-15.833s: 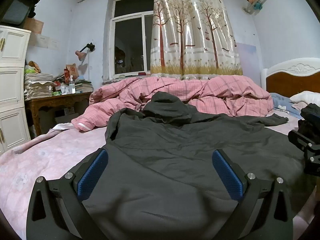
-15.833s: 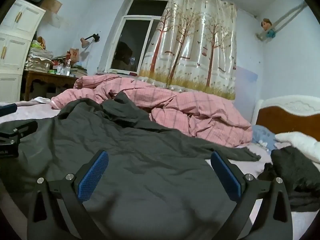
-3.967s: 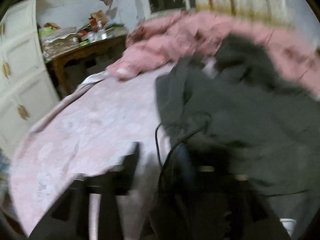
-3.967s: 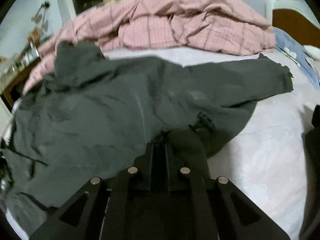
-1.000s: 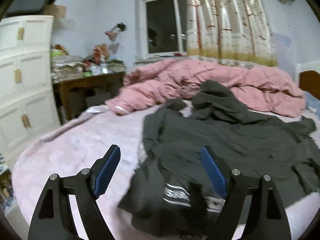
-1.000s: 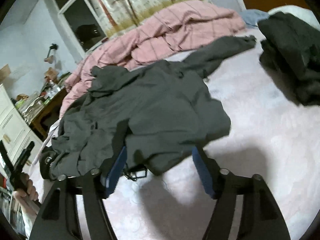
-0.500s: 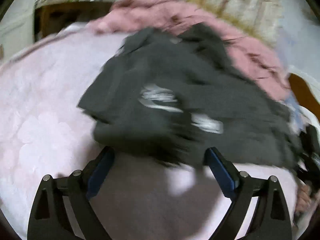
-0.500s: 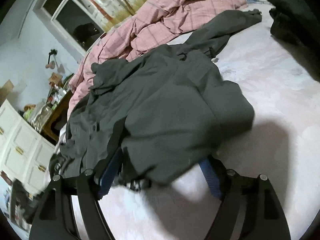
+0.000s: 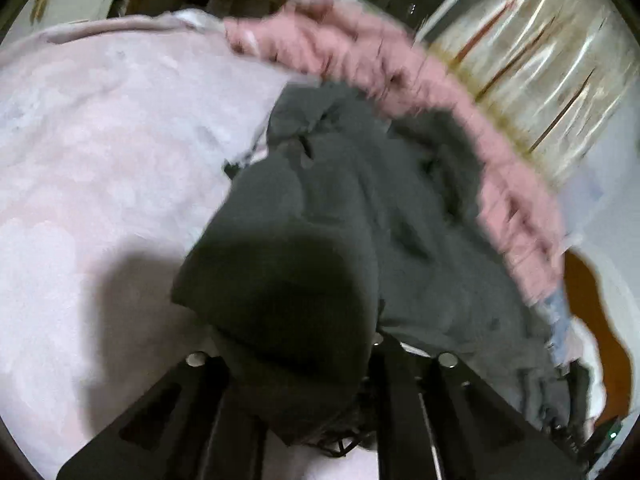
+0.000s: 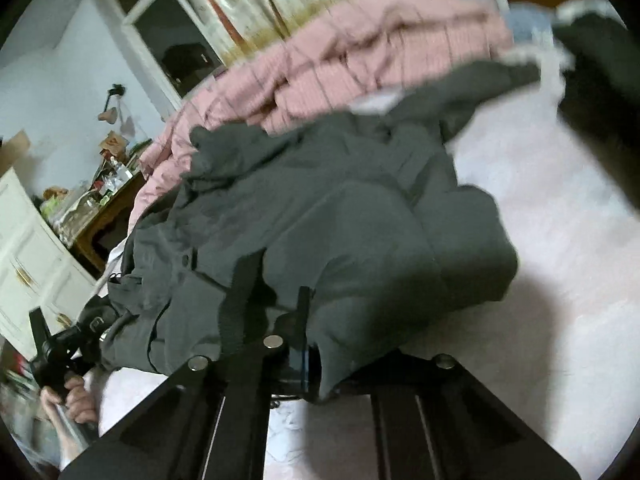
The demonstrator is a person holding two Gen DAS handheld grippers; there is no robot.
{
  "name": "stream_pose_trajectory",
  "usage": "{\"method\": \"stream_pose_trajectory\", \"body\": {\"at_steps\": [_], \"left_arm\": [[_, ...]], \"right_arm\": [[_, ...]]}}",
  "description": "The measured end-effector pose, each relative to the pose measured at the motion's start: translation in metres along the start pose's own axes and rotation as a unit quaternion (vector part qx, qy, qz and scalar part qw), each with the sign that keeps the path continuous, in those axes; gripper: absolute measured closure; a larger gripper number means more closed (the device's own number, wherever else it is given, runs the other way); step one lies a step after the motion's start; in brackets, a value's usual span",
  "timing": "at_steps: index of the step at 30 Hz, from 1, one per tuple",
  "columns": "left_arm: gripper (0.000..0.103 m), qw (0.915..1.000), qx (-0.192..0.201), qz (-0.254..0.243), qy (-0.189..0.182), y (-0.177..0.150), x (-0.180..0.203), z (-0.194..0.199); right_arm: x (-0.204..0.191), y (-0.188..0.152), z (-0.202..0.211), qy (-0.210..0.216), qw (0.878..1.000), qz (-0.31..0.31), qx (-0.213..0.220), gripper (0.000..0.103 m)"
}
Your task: Fold large clothes
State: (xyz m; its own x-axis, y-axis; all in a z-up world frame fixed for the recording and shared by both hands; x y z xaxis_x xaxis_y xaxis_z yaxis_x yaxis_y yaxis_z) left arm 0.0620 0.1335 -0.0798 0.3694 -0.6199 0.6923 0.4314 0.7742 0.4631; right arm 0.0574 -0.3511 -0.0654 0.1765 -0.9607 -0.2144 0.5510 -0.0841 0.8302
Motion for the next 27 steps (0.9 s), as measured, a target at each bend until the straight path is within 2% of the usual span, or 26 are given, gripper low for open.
{"method": "stream_pose_trajectory", "body": {"at_steps": [1, 3, 7, 10, 12, 14, 16, 18, 20, 22, 24, 27], "left_arm": [[0.097, 0.9997, 0.015, -0.003, -0.020, 0.001, 0.002, 0.015], [0.098, 0.9985, 0.039, -0.013, -0.037, 0.000, 0.007, 0.042], [0.099, 0.9955, 0.064, -0.036, -0.060, -0.005, 0.012, 0.091], [0.099, 0.9936, 0.078, -0.052, -0.062, -0.012, 0.009, 0.126], [0.099, 0.9932, 0.086, -0.060, -0.051, -0.012, 0.007, 0.143], [0.099, 0.9936, 0.088, -0.064, -0.032, -0.012, 0.005, 0.156], [0.099, 0.9950, 0.079, -0.050, -0.035, -0.010, 0.005, 0.161], [0.099, 0.9952, 0.071, -0.042, -0.051, -0.008, 0.011, 0.160], [0.099, 0.9949, 0.077, -0.049, -0.043, -0.003, 0.021, 0.155], [0.099, 0.9973, 0.059, -0.027, -0.035, 0.010, 0.031, 0.141], [0.098, 0.9985, 0.042, 0.007, -0.035, 0.031, 0.040, 0.123], [0.098, 0.9989, 0.045, -0.008, 0.007, 0.061, 0.073, 0.084]], "right_arm": [[-0.003, 0.002, 0.011, -0.012, 1.000, 0.011, 0.022, 0.098], [-0.006, 0.004, 0.032, -0.032, 0.998, 0.024, 0.057, 0.099], [-0.012, 0.002, 0.078, -0.027, 0.994, 0.023, 0.103, 0.100], [-0.025, -0.008, 0.118, -0.027, 0.990, 0.032, 0.138, 0.100], [-0.036, -0.019, 0.146, -0.031, 0.986, 0.038, 0.158, 0.100], [-0.049, -0.027, 0.166, -0.042, 0.983, 0.064, 0.165, 0.100], [-0.061, -0.032, 0.178, -0.058, 0.981, 0.093, 0.162, 0.100], [-0.068, -0.029, 0.176, -0.076, 0.981, 0.105, 0.145, 0.100], [-0.066, -0.023, 0.170, -0.073, 0.983, 0.097, 0.141, 0.100], [-0.061, -0.008, 0.159, -0.077, 0.984, 0.088, 0.136, 0.100], [-0.057, 0.020, 0.138, -0.082, 0.984, 0.091, 0.127, 0.100], [-0.055, 0.067, 0.098, -0.098, 0.981, 0.118, 0.121, 0.100]]}}
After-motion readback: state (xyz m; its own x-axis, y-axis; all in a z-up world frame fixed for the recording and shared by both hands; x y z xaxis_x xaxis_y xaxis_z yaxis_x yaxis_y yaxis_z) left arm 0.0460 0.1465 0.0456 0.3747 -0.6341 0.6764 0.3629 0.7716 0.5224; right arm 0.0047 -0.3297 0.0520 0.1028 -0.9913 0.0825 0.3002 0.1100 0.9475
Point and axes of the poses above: each gripper's, at about its wrist camera, not at the fingertips, and z roughly against the way its jaws point, x to its right, y to its top, the point moved 4 cm from there along -z, roughly the way its jaws point, and after that the axes turned 13 degrees about z, right-handed, at the moved point
